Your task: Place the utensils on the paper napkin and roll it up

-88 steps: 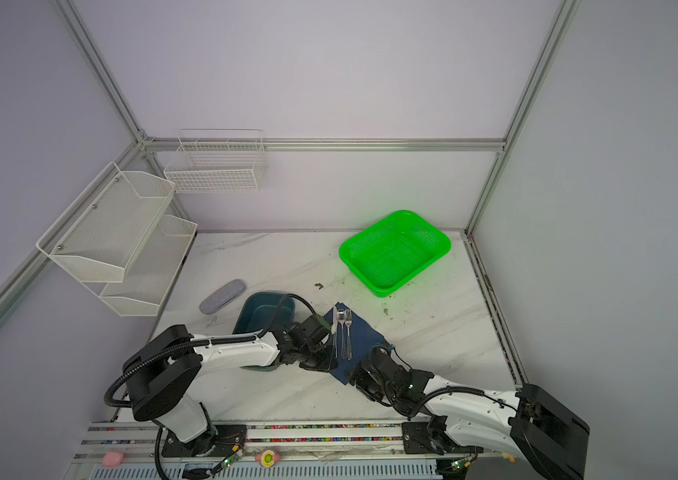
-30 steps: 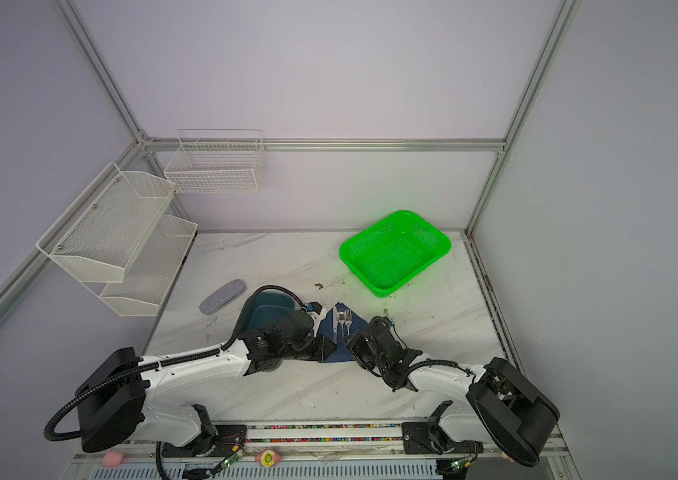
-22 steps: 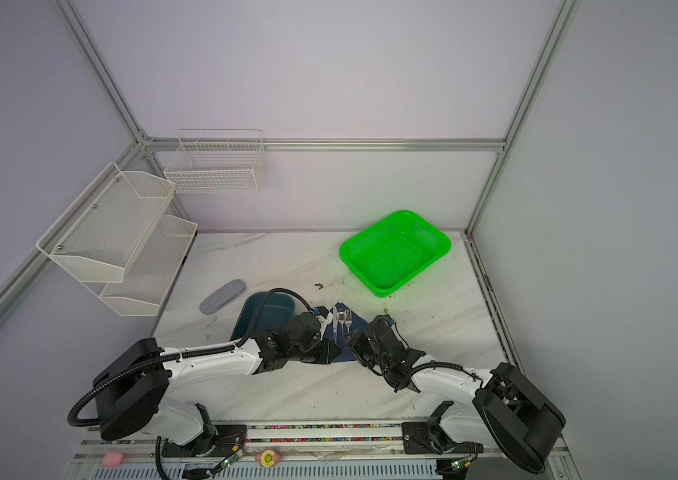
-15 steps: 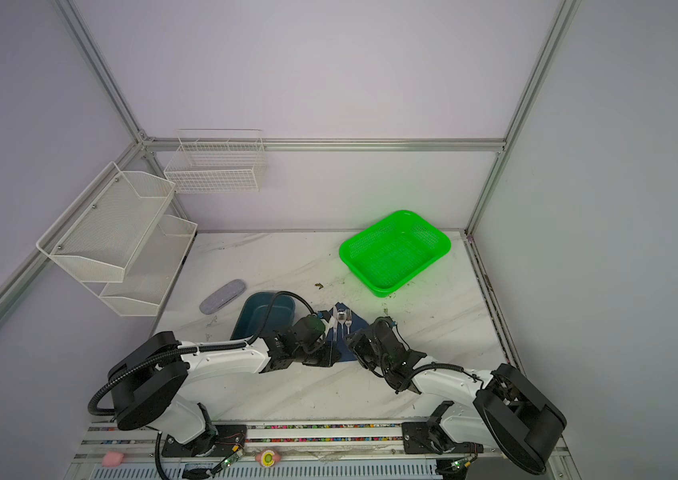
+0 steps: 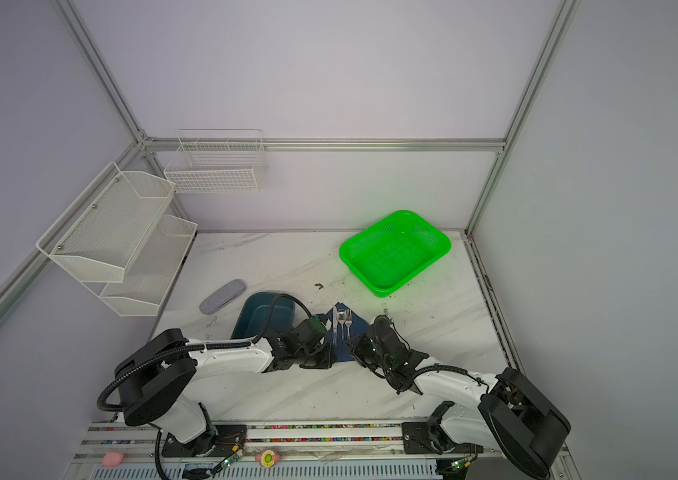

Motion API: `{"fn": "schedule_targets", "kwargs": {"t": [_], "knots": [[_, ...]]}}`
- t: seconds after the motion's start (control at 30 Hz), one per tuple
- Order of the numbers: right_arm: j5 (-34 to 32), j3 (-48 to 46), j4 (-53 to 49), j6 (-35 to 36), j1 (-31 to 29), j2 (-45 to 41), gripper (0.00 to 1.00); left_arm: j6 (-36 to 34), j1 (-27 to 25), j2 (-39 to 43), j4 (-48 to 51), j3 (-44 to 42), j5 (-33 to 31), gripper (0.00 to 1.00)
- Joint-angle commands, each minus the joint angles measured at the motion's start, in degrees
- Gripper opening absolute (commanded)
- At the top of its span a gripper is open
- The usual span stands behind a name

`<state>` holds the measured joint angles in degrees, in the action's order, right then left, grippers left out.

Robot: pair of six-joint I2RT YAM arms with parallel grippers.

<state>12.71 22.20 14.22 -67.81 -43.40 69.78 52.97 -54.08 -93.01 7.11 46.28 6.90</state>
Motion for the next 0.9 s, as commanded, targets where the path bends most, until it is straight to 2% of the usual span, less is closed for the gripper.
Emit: {"fn": "schedule_targets", "kwargs": {"t": [0.0, 0.13, 0.4, 0.5, 0.87], "knots": [[1.52, 5.16, -8.99, 8.92, 0.15, 2.42, 0.22, 1.51, -0.01, -0.06, -0.14, -0.11, -1.05, 0.09], [1.15, 7.32, -12.83, 11.76, 0.15, 5.43, 0.19, 2.35, 0.13, -0.23, -1.27, -0.59, -0.14, 0.1], [-4.24, 8.59, -16.67, 10.2, 0.15, 9.83, 0.17, 3.04, 0.28, 2.33, -0.34, -2.22, -1.72, 0.11], [-3.15, 8.61, -15.65, 11.08, 0.15, 10.95, 0.17, 2.84, 0.5, 2.75, 2.19, -2.16, -3.9, 0.13], [-2.24, 9.79, -16.25, 11.04, 0.17, 10.87, 0.18, 3.81, 0.62, 4.2, 2.63, -3.87, -4.75, 0.13]]}}
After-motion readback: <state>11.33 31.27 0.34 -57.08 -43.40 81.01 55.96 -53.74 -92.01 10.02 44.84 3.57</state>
